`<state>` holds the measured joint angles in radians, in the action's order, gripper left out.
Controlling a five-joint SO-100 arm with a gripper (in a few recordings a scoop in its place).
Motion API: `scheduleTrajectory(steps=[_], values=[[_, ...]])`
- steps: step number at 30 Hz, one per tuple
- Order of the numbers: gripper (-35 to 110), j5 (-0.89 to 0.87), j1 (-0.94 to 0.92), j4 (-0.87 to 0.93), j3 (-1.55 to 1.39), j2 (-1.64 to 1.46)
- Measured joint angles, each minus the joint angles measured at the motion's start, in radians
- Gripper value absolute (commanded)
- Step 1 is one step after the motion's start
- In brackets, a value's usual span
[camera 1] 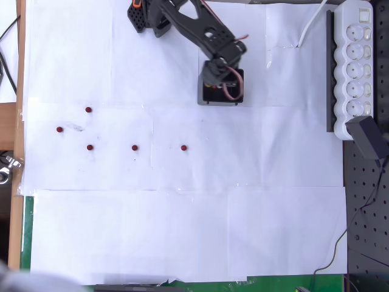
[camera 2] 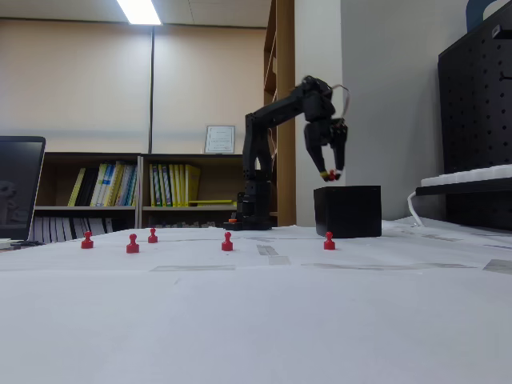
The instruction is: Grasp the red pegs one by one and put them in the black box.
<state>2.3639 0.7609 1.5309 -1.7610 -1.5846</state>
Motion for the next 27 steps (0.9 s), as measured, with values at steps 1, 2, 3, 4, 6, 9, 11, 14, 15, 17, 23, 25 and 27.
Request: scheduleTrajectory(steps=[1, 2, 3, 4, 6, 9, 11, 14, 15, 17, 23, 25, 27], values=[[1, 0.005, 0.006, -0.011, 0.0, -0.021], [2, 0.012, 0.015, -0.021, 0.0, -0.038], [3, 0.017, 0.025, -0.029, 0.0, -0.049], [5, 0.02, 0.034, -0.034, 0.0, -0.055], [9, 0.023, 0.038, -0.046, 0.0, -0.067], [14, 0.023, 0.026, -0.057, 0.003, -0.071], [15, 0.023, 0.026, -0.058, 0.011, -0.071], [19, 0.023, 0.029, -0.055, 0.011, -0.071], [19, 0.021, 0.028, -0.048, 0.011, -0.071], [19, 0.014, 0.015, -0.038, 0.011, -0.064], [19, 0.002, -0.054, -0.021, 0.009, 0.106], [19, -0.023, -0.097, -0.02, 0.009, 0.207], [19, -0.066, -0.166, -0.018, 0.009, 0.302]])
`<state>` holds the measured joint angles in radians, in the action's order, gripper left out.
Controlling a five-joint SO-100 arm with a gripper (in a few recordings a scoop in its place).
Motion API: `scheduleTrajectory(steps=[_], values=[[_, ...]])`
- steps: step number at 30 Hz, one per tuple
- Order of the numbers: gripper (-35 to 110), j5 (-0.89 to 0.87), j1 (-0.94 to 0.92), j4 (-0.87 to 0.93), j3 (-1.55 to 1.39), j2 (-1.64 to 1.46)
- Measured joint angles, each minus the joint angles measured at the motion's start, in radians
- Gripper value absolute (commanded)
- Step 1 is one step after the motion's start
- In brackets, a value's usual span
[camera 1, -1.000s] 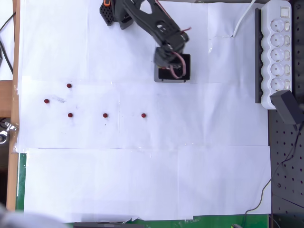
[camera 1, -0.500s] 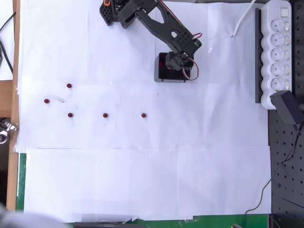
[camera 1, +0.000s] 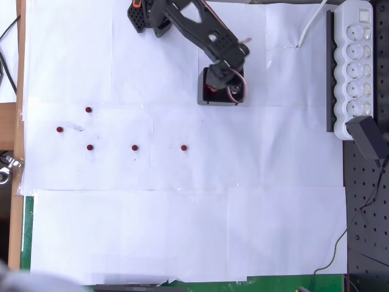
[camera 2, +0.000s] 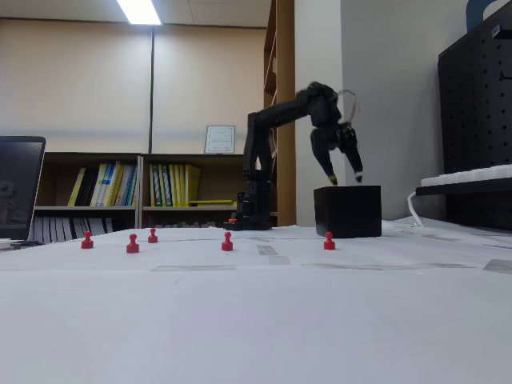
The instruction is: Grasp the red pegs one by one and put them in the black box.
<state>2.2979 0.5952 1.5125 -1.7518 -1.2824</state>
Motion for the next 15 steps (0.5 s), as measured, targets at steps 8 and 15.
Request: scheduleTrajectory(steps=[8, 15], values=[[19, -0.308, -0.472, -0.118, 0.36, 0.235], [19, -0.604, -0.779, -0.534, 0.911, 0.382]])
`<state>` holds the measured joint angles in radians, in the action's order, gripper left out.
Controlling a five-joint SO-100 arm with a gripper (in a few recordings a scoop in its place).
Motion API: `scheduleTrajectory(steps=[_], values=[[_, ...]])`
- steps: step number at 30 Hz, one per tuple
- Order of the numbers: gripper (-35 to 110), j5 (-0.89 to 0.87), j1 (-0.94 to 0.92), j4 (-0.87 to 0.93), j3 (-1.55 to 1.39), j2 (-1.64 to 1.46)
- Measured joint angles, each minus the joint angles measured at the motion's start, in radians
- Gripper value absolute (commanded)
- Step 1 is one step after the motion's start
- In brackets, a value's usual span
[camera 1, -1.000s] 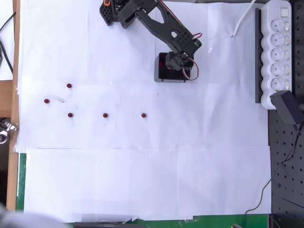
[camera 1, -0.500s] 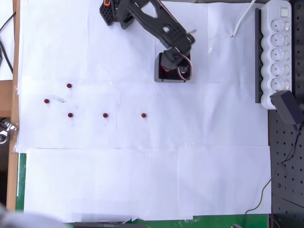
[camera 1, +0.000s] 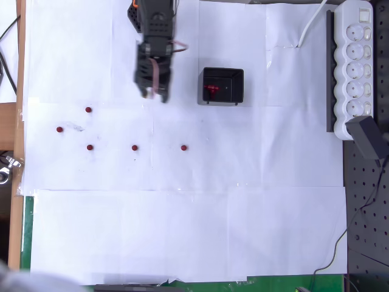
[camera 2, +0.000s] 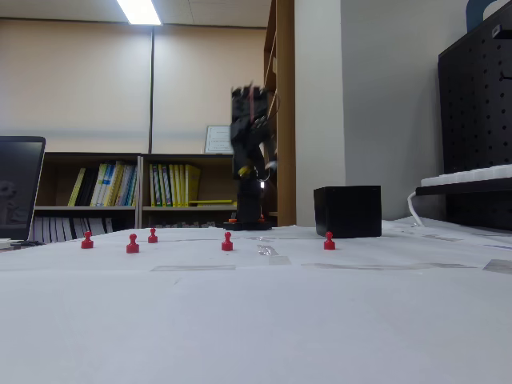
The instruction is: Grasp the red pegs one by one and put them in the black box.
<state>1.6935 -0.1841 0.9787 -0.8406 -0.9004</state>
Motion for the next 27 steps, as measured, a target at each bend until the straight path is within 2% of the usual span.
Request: scheduleTrajectory(steps=[10, 27], values=[[17, -0.104, -0.275, -0.626, 0.337, -0.049], [18, -0.129, -0.371, -1.175, 0.446, -0.347]])
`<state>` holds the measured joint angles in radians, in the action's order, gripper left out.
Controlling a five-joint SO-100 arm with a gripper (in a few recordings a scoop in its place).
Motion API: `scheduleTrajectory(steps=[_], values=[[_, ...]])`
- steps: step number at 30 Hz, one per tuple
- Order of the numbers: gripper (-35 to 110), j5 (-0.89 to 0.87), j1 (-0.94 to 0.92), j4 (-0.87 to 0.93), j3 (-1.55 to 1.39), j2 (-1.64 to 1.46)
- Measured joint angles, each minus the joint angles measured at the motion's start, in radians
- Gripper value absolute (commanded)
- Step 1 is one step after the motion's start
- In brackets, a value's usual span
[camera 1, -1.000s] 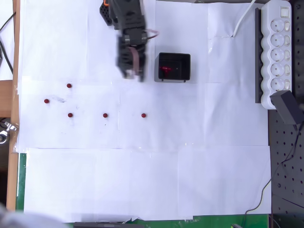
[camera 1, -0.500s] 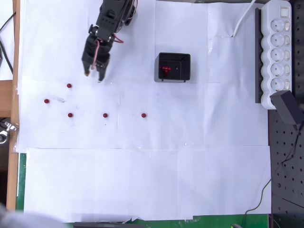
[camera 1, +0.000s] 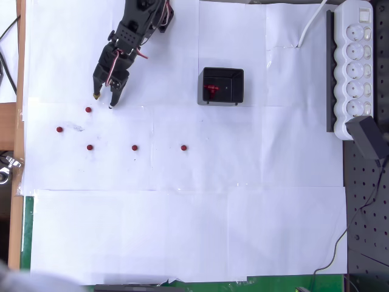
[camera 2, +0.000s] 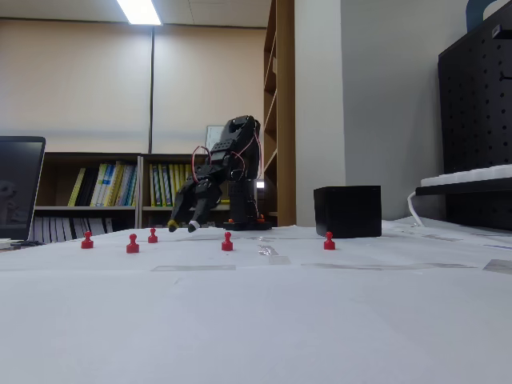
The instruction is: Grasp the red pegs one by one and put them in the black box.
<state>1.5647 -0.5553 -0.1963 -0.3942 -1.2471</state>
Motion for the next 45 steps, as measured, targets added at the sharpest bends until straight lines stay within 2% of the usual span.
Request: scheduleTrajectory(steps=[14, 45], values=[[18, 0.021, -0.012, -0.261, 0.0, -0.198], [18, 0.017, -0.048, -0.307, -0.166, -0.391]])
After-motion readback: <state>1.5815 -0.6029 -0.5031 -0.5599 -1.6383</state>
